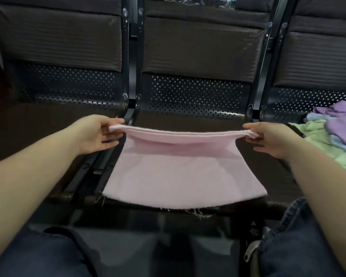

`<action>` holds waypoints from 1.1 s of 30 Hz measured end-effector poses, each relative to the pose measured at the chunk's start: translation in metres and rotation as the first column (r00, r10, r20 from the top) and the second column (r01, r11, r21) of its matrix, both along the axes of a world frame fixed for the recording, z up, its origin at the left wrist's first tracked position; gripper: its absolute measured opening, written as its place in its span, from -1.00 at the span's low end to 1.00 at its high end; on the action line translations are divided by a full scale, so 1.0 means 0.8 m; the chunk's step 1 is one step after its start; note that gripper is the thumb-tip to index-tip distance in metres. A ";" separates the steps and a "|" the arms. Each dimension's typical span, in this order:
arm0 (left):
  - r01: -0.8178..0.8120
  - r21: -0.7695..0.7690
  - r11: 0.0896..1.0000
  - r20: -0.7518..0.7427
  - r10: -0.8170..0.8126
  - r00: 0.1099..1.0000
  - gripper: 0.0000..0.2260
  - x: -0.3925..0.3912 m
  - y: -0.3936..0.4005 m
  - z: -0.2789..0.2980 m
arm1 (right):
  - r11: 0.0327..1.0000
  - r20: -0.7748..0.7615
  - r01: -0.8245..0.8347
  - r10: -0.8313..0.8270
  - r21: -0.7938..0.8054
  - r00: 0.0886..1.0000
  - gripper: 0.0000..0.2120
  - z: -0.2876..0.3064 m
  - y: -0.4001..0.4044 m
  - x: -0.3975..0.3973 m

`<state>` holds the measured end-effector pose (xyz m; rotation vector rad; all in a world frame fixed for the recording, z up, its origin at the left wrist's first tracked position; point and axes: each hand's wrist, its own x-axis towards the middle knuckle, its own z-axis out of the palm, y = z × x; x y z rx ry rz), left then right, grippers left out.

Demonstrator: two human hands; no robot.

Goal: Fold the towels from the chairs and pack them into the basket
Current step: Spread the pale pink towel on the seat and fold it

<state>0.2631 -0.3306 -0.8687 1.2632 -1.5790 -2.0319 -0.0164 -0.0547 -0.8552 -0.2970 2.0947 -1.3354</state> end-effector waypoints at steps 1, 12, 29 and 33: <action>0.032 -0.005 0.999 0.057 -0.031 0.998 -0.78 0.008 0.006 0.001 | 0.999 -0.016 -0.025 0.026 0.045 1.000 -0.78 0.003 0.008 0.007; 0.450 0.033 0.893 0.543 -0.394 0.742 -0.84 0.066 0.056 -0.003 | 0.747 -0.014 -0.347 0.430 0.567 0.903 -0.74 -0.013 0.068 0.046; 0.876 -0.417 0.242 0.869 -0.178 0.462 -0.42 -0.024 0.142 -0.041 | 0.571 -0.329 -0.391 0.781 0.722 0.532 -0.40 -0.065 -0.046 0.149; 0.919 -0.348 0.186 0.887 -0.251 0.387 -0.41 -0.047 0.145 -0.070 | 0.504 -0.296 -0.405 0.829 0.763 0.474 -0.40 -0.095 -0.070 0.151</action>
